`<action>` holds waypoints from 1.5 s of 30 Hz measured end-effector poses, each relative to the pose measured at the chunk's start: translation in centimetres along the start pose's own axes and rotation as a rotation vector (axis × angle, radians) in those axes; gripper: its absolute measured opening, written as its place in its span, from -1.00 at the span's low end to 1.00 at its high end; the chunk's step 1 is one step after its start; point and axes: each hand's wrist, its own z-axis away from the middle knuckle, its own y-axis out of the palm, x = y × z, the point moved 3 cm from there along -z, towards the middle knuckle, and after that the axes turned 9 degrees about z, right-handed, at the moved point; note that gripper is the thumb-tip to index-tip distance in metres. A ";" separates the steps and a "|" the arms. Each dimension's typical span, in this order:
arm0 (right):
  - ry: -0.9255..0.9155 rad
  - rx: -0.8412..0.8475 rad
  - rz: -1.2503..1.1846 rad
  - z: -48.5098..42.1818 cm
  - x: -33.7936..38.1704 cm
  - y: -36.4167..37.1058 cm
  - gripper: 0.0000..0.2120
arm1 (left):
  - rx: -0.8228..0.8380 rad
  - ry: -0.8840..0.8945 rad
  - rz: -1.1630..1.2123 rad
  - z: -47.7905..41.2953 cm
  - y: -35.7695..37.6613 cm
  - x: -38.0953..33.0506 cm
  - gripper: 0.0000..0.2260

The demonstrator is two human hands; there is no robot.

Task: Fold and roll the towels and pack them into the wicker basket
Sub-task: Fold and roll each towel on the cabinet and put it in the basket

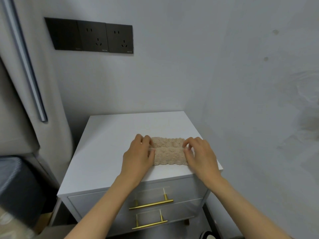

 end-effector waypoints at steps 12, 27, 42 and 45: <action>-0.434 0.031 0.208 1.6 0.8 0.6 -0.67 | 0.178 0.382 -0.080 1.2 1.3 -0.5 -0.72; -0.069 0.447 -0.177 0.3 -0.8 -0.6 -0.75 | 0.277 0.024 0.336 0.3 0.3 0.4 -0.80; 0.164 0.738 -0.014 -2.0 -0.6 0.9 -0.69 | 0.291 -0.222 0.146 -0.5 1.3 1.3 -0.69; 0.214 0.824 -0.072 -2.3 -1.0 1.2 -0.66 | 0.383 -0.218 0.135 -0.4 1.5 1.3 -0.70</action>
